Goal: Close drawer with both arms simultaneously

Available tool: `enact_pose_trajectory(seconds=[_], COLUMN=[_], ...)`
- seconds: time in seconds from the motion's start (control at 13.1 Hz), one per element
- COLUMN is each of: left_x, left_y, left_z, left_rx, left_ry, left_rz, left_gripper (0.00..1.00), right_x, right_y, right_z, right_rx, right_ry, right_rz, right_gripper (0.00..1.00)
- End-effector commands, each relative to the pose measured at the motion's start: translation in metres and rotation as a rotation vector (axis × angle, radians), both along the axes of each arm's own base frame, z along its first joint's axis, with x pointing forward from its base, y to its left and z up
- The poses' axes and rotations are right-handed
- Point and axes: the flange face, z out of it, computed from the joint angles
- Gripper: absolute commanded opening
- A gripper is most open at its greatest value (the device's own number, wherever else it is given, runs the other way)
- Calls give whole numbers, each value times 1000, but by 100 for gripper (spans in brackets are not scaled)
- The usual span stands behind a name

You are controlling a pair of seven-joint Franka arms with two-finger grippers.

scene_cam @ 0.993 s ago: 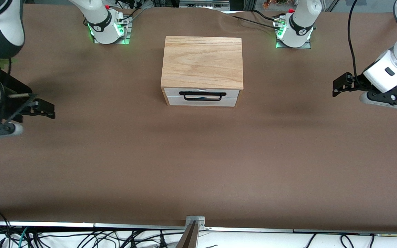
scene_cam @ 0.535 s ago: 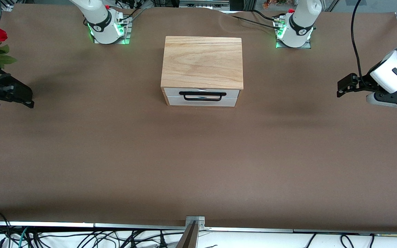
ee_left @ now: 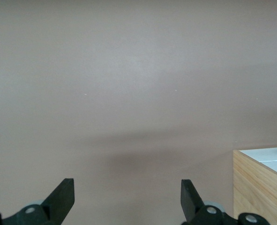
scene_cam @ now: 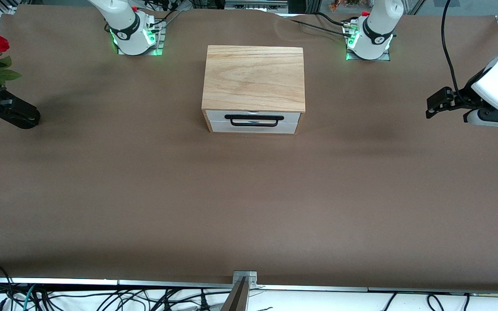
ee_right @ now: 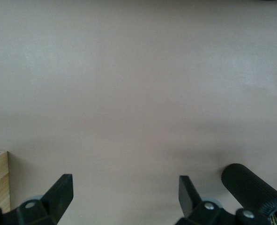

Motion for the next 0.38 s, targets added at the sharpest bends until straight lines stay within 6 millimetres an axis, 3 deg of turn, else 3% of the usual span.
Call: enact_pose_trajectory(seconds=[0.0, 0.31], left_x=[1, 12], left_y=[-1, 1], left_z=[-4, -13], left_rx=[39, 56], left_ry=[-22, -23], left_rz=[3, 5], left_gripper=[100, 100], right_x=[-2, -2], right_y=[2, 0], right_z=[-2, -3], right_rx=[-13, -10], right_ry=[-2, -2], right_rz=[2, 7], right_gripper=[100, 100])
